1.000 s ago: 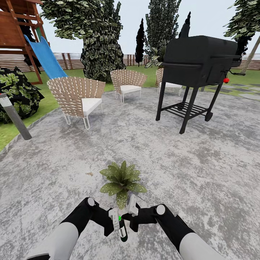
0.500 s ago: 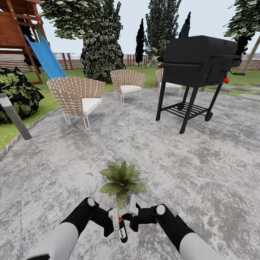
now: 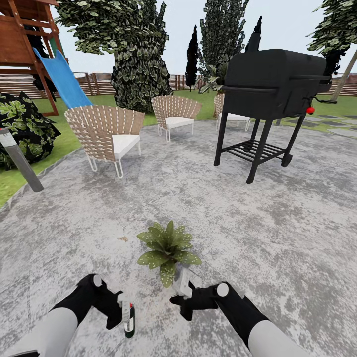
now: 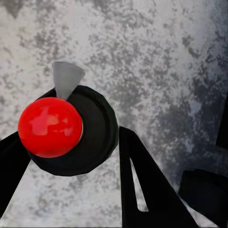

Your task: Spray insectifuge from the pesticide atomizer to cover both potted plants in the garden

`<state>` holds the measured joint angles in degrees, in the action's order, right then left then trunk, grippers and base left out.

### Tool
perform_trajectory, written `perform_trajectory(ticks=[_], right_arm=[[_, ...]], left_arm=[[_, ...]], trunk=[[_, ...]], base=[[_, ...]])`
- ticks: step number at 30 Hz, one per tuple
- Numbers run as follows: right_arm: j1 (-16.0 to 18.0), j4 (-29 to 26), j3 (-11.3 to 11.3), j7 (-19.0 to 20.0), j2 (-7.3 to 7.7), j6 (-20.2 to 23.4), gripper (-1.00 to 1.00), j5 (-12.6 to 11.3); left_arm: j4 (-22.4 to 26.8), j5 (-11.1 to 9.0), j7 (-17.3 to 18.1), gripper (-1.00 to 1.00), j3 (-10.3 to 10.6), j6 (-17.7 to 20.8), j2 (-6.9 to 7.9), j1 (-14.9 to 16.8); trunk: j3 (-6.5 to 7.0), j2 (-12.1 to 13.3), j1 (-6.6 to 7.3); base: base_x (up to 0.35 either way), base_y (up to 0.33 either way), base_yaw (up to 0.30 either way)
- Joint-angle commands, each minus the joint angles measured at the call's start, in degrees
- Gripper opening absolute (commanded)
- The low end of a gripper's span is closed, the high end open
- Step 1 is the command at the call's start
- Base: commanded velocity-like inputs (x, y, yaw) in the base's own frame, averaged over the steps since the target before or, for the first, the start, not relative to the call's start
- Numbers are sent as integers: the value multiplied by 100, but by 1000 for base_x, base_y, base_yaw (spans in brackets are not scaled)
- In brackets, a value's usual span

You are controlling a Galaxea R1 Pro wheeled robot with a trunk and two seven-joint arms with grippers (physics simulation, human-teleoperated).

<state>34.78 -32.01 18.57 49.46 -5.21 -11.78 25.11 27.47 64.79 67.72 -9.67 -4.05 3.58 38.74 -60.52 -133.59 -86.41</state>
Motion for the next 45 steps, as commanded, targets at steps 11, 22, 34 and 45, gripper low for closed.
perform_trajectory(ticks=[11, 22, 34, 45], right_arm=[[-4, 172, -6, -27, 437, -43, 100, 40], [-41, 2127, -34, -3270, 665, -768, 100, -1764], [-417, 2880, -29, -5711, 617, -2010, 100, -2629], [-528, 3038, -45, -5729, 619, -2012, 100, -3670]], left_arm=[[-138, -15, -308, -100, -115, 1, 527, -90], [-1838, -1719, -3194, -100, -553, -491, 502, -421], [-1956, -3680, -5272, -100, -558, -1071, 426, -1229], [-2310, -4633, -5316, -100, -559, -1072, 411, -1333]], trunk=[[-5, -2, 1], [-5, -2, 1], [-5, -2, 1], [-5, -2, 1]], base=[[0, 0, 0], [0, 0, 0], [0, 0, 0], [0, 0, -78]])
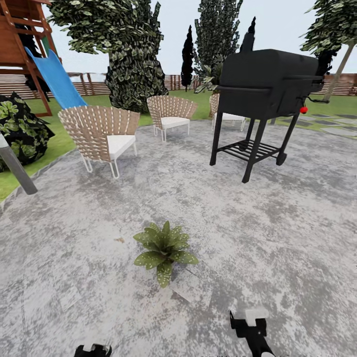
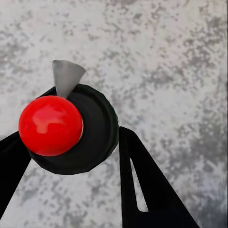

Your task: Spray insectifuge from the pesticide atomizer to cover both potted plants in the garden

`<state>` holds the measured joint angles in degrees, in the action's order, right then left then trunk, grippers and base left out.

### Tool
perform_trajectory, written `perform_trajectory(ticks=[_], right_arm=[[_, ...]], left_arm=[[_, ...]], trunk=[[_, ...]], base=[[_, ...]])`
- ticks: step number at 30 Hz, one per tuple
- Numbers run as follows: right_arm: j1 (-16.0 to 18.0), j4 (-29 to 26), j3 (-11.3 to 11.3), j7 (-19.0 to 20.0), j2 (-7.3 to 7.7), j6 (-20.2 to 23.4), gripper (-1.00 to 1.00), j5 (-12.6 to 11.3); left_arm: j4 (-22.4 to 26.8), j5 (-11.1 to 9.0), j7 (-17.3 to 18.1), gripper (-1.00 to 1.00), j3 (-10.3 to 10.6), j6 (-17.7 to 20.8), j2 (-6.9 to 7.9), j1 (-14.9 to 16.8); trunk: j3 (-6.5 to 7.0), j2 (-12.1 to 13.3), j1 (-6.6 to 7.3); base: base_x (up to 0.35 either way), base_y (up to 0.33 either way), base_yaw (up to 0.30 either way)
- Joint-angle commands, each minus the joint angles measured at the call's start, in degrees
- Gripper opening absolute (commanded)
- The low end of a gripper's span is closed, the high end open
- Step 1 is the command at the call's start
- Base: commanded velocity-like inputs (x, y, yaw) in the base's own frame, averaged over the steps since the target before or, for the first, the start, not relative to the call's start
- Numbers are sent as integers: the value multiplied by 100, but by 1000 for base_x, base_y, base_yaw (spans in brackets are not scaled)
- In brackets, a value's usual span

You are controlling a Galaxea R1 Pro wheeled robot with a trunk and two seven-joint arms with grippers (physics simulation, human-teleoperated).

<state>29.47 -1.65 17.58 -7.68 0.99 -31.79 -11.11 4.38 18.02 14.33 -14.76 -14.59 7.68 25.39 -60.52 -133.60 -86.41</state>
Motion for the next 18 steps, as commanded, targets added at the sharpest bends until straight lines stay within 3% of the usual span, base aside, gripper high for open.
perform_trajectory(ticks=[1, 6, 18], right_arm=[[1, 6, 53, -15, 4, -12, 100, -110], [-39, 12, 44, -14, 41, -12, 100, -247], [-91, 7, 44, -14, 51, -12, 100, -260]], left_arm=[[-4, 31, 26, -100, -48, -17, 0, 1], [-14, 10, 27, -100, -51, -19, 6, 1], [-25, 13, 26, -100, -53, -26, 58, -8]], trunk=[[-5, -2, 1], [-5, -2, 1], [-5, -2, 1]], base=[[0, 0, -257], [0, 0, -265], [0, 0, -296]])
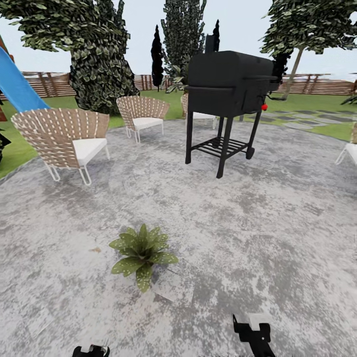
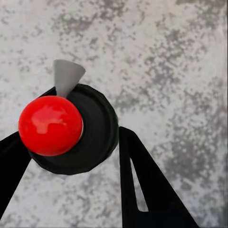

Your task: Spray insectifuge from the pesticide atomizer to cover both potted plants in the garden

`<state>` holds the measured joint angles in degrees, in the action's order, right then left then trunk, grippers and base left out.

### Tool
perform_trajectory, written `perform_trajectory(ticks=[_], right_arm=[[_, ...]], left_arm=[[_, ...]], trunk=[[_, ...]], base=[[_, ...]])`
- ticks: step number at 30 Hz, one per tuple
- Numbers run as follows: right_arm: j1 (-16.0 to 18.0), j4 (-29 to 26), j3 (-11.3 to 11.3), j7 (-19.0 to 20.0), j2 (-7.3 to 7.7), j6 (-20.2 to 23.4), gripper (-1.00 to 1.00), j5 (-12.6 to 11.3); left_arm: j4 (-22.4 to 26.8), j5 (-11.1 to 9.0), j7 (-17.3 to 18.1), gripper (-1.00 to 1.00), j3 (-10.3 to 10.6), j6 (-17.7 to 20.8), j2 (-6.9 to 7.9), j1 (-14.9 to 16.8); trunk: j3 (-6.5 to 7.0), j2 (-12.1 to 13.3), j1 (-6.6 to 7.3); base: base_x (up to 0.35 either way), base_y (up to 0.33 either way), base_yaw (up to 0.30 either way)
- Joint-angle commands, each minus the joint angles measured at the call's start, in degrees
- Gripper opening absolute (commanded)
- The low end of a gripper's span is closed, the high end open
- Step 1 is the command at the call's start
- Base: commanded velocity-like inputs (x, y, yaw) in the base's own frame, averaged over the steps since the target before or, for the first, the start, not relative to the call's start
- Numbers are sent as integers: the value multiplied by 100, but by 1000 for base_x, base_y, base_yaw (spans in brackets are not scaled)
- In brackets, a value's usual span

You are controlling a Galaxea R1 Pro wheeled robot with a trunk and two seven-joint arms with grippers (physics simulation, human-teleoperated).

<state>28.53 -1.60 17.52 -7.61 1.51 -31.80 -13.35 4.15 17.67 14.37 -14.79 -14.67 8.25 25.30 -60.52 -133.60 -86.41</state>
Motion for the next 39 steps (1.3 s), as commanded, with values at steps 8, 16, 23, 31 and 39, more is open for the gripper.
perform_trajectory(ticks=[8, 16, 23, 31, 39], right_arm=[[-22, -4, 49, -21, 4, -10, 100, -37], [-58, -7, 49, -21, 7, -10, 100, -42], [-58, 2, 49, -21, 7, -10, 100, -37], [-58, 5, 49, -17, 7, -10, 100, -37], [-58, -4, 49, -12, 14, -7, 100, -36]], left_arm=[[8, 58, 22, -100, -52, -18, 2, -86], [7, 61, 22, -100, -50, -18, 1, -86], [7, 61, 22, -100, -50, -18, 2, -86], [7, 61, 22, -100, -50, -18, 2, -86], [7, 61, 22, -100, -50, -18, -5, -86]], trunk=[[-4, -2, 1], [13, -2, 1], [32, -2, 1], [57, -2, 1], [71, -2, 1]], base=[[0, 0, -300], [0, 0, -300], [0, 0, -300], [-11, 0, -300], [-198, 0, -300]])
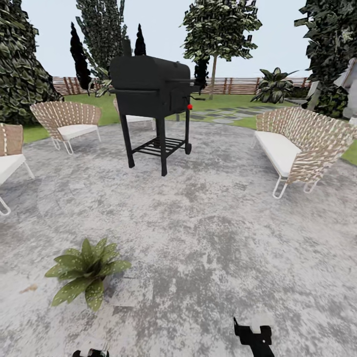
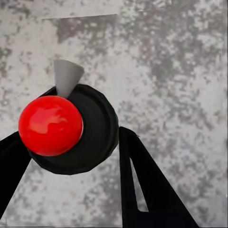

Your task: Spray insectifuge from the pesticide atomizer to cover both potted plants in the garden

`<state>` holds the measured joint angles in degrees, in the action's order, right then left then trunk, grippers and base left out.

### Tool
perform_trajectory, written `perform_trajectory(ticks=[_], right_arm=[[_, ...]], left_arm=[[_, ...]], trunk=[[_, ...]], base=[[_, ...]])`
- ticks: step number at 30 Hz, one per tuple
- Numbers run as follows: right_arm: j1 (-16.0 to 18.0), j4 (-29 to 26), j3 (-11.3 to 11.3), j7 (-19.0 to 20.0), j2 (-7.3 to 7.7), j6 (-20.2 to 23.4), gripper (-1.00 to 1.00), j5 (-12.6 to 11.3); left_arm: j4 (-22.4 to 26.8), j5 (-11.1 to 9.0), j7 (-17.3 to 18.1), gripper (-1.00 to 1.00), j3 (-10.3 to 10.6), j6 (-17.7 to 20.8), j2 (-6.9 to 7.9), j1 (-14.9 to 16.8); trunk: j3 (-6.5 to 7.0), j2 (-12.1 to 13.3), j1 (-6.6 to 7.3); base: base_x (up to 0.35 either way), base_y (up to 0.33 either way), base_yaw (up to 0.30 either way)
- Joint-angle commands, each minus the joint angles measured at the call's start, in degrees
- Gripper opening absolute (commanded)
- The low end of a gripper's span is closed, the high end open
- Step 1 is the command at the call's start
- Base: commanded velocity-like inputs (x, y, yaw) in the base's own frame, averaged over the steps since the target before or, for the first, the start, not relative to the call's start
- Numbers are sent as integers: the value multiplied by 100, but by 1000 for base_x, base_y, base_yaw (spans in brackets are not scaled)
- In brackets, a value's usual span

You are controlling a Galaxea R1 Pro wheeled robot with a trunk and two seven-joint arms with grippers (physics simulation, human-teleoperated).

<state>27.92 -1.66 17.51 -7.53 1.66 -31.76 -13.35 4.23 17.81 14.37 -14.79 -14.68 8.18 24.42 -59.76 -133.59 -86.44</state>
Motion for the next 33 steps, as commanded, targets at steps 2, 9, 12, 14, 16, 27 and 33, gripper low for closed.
perform_trajectory(ticks=[2, 9, 12, 14, 16, 27, 33], right_arm=[[3, 6, 50, -21, -3, -7, 100, -36], [3, 17, 59, -13, -8, -5, 100, -36], [2, 17, 59, -12, -8, -5, 100, -36], [2, 17, 59, -12, -8, -7, 100, -36], [1, 17, 59, -12, -8, -8, 100, -36], [-6, 17, 59, -12, -8, -7, 100, -36], [-6, 17, 59, -12, -8, -6, 100, -36]], left_arm=[[-1, 47, 22, -100, -51, -18, -2, 2], [-1, 56, 22, -100, -49, -18, -33, -13], [-1, 56, 22, -100, -46, -18, -36, -16], [-1, 56, 22, -100, -48, -18, -36, -16], [-1, 56, 22, -100, -49, -18, -36, -16], [-1, 56, 22, -100, -43, -18, -43, -16], [-1, 56, 22, -100, -42, -18, -45, -16]], trunk=[[-4, -2, 4], [12, -2, 4], [22, -2, 4], [29, -2, 4], [35, -2, 4], [73, -2, 4], [94, -2, 4]], base=[[-313, 0, -300], [-327, 0, -300], [-335, 0, -300], [-335, 0, -300], [-335, 0, -300], [-315, -34, -300], [-178, -202, -300]])
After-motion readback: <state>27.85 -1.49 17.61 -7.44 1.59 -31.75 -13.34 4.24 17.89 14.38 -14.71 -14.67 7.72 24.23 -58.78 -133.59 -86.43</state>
